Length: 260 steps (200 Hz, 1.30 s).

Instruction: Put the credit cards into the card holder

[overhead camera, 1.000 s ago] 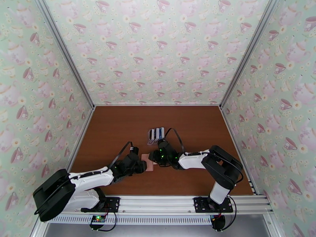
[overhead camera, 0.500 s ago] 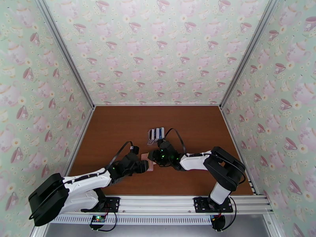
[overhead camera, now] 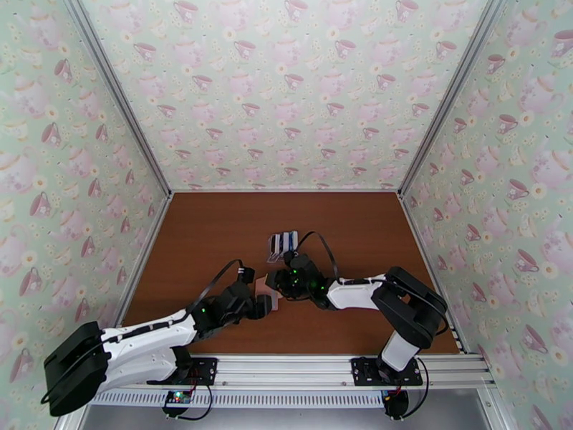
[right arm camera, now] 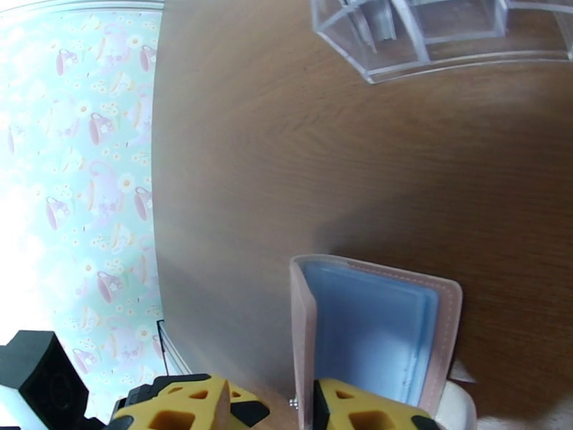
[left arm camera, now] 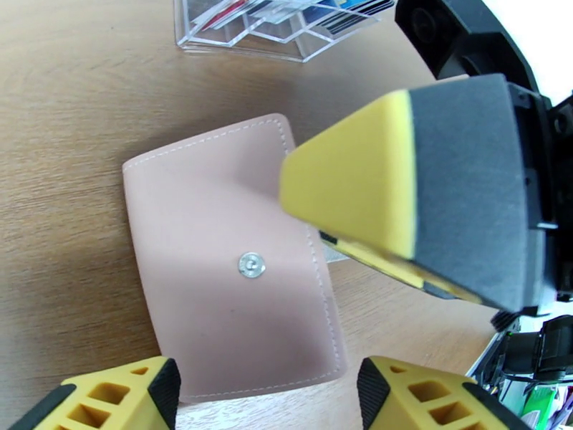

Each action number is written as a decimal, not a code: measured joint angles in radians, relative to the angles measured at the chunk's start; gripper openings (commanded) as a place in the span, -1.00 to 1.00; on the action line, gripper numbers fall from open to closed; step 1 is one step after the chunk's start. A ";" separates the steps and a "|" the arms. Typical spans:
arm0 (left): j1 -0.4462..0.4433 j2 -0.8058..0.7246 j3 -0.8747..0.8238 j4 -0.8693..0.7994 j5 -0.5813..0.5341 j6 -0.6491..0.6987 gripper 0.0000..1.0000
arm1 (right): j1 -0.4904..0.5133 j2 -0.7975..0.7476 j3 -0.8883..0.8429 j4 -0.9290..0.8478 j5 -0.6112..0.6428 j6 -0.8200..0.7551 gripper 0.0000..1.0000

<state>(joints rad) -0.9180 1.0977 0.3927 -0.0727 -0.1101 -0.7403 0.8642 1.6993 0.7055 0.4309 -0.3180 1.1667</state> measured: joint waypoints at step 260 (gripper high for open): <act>-0.046 0.070 0.151 -0.201 -0.180 0.071 -0.10 | 0.035 0.040 0.003 0.104 -0.026 0.073 -0.23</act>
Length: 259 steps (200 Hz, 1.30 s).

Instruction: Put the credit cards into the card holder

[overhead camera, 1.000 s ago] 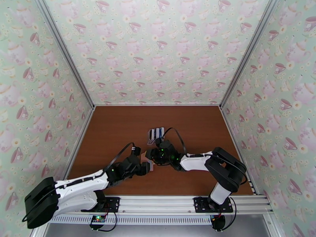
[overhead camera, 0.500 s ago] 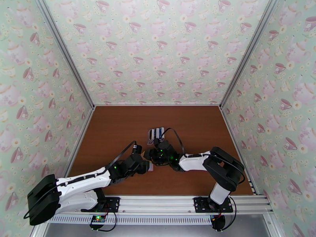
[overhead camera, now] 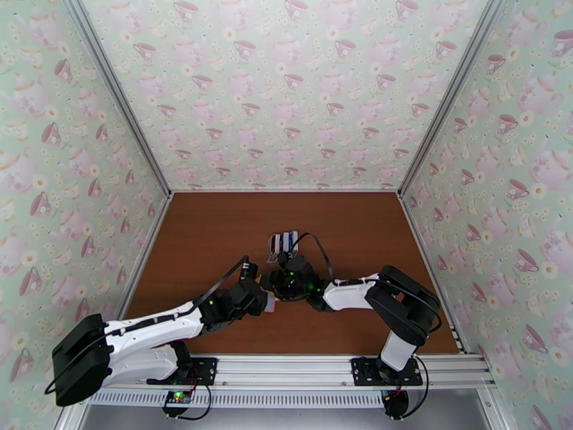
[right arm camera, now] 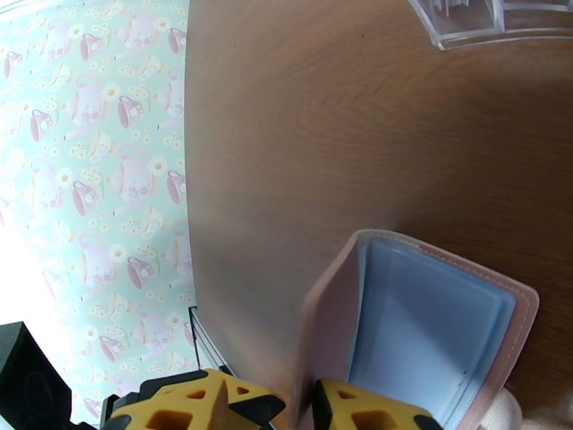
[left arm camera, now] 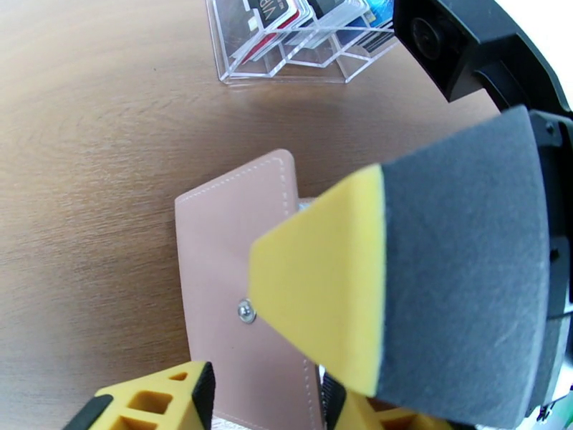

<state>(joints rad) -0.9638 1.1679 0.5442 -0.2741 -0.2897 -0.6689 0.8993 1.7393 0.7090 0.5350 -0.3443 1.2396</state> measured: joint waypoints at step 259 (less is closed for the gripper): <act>-0.020 -0.015 0.001 -0.037 -0.070 0.008 0.32 | 0.021 0.007 -0.038 -0.055 0.098 0.013 -0.26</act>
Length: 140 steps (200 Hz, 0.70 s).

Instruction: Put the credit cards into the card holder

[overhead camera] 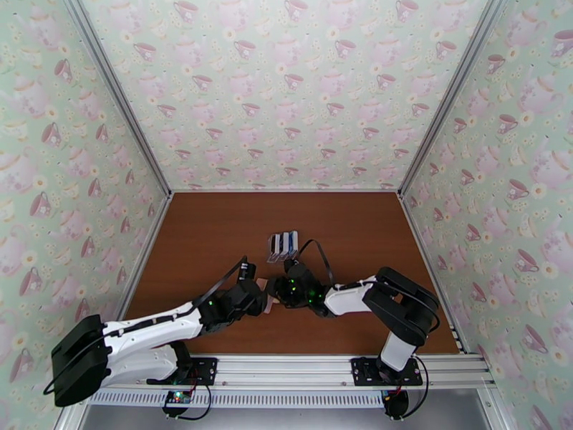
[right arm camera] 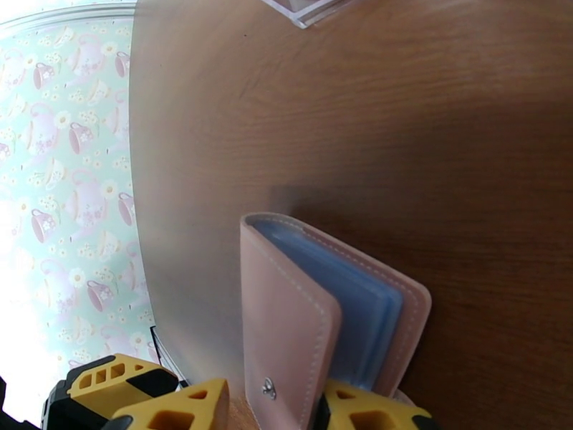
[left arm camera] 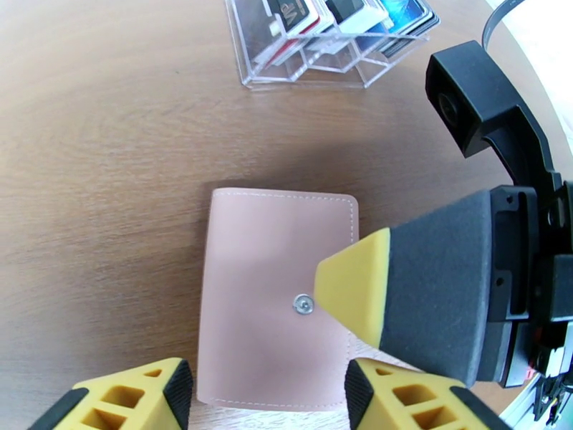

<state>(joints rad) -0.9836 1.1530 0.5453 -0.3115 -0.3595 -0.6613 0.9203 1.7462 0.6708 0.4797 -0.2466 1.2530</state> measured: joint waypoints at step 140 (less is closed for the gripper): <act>-0.080 0.024 0.121 -0.111 -0.129 0.094 0.29 | 0.003 0.022 0.163 0.003 -0.049 0.000 -0.25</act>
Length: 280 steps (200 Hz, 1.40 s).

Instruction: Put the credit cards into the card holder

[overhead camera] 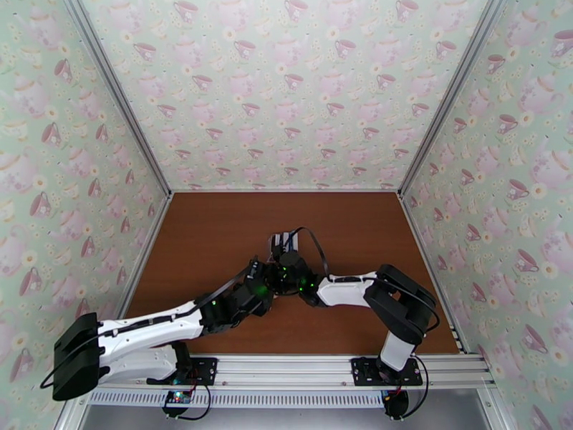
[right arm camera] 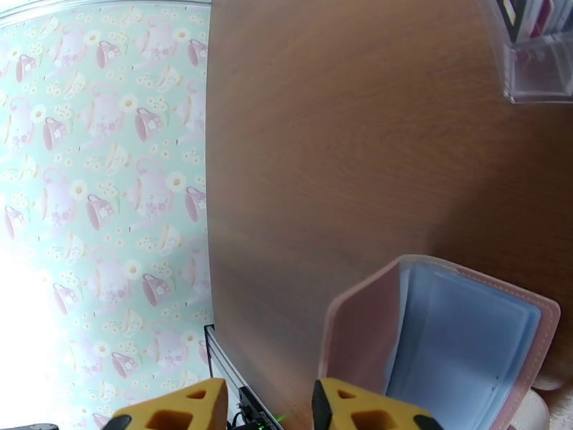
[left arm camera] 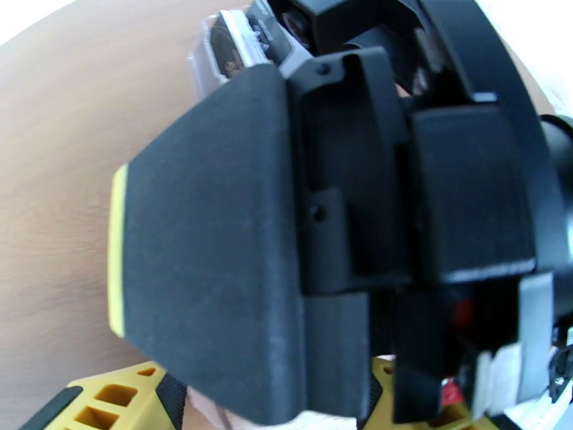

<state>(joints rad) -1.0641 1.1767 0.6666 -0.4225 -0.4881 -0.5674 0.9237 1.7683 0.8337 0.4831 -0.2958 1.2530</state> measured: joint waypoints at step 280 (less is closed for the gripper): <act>-0.033 0.279 0.139 -0.214 -0.212 -0.113 -0.54 | -0.002 0.025 -0.006 0.000 -0.006 0.010 -0.25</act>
<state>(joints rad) -1.0973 1.4559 0.8055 -0.6365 -0.7002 -0.6807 0.9218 1.7935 0.8276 0.4828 -0.3019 1.2625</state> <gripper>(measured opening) 0.239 0.373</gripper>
